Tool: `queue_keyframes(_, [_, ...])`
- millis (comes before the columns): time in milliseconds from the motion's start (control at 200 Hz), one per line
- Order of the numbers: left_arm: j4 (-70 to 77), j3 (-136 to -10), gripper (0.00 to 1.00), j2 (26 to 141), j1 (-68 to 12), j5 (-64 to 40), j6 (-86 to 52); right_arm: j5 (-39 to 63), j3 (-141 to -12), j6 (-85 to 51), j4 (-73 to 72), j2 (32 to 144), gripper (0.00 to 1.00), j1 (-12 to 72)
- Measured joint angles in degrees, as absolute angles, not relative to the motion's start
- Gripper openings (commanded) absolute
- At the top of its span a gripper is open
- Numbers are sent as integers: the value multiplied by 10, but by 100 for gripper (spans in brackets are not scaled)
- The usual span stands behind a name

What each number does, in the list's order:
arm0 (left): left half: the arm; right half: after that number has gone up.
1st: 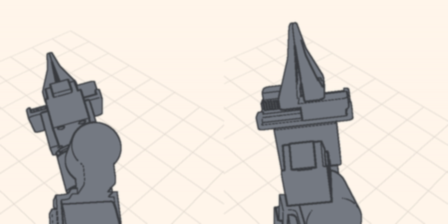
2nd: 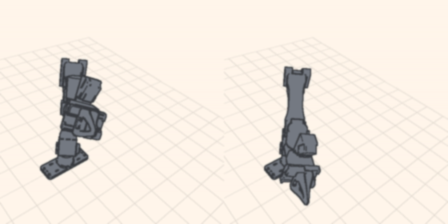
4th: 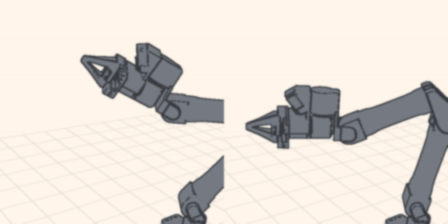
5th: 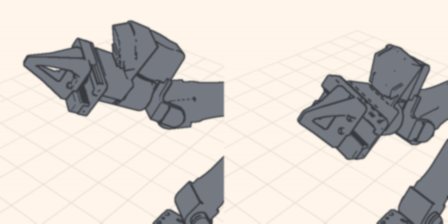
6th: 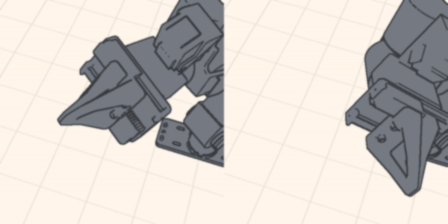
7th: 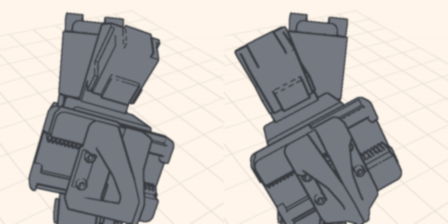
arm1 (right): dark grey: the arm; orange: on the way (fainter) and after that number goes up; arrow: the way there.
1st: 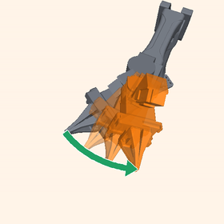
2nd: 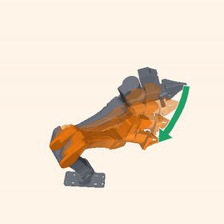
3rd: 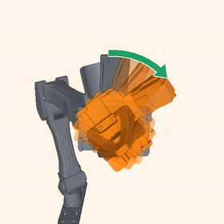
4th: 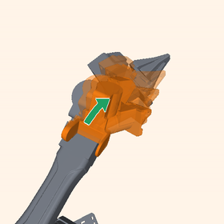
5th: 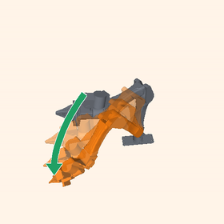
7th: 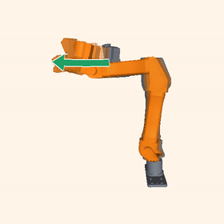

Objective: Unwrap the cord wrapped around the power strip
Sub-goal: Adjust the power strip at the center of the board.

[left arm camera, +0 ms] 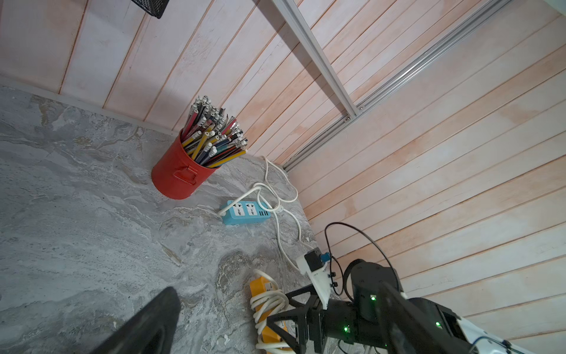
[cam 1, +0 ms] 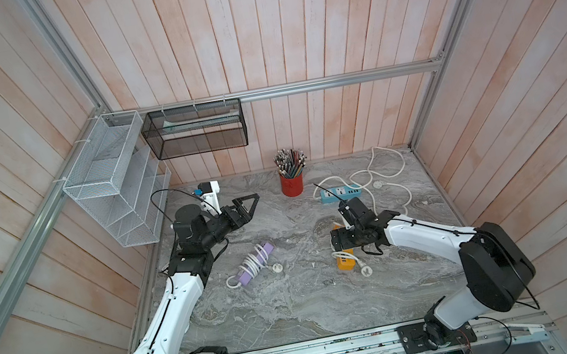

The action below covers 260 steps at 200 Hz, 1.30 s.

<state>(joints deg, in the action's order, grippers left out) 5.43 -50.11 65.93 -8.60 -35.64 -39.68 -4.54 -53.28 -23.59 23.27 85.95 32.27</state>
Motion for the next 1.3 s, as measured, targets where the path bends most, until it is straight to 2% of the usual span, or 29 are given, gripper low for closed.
queue_keyframes(165, [62,-501,100,659,-86,-358,-402,-65,-571,-219,251,799,97,302])
queue_keyframes(305, [74,-498,100,659,-85,-360,-406,-28,-587,-212,251,745,97,307])
queue_keyframes(455, [77,-494,100,659,-85,-360,-408,37,-568,-227,226,702,91,365])
queue_keyframes(640, [84,-491,100,660,-85,-363,-412,87,-501,-278,185,693,95,408])
queue_keyframes(835, [64,-507,100,684,-111,-370,-392,90,-435,-323,180,617,95,334])
queue_keyframes(1080, [-74,-662,100,814,-225,-369,-270,89,-409,-350,184,507,94,221])
queue_keyframes(1185, [-129,-712,100,862,-267,-350,-221,92,-378,-372,185,487,88,196])
queue_keyframes(1215, [-137,-721,100,875,-279,-345,-211,95,-365,-379,184,482,81,191])
queue_keyframes(1270, [-145,-729,100,896,-300,-337,-197,104,-334,-397,181,473,62,183])
queue_keyframes(1300, [-148,-730,98,906,-310,-333,-190,108,-316,-408,179,468,59,181])
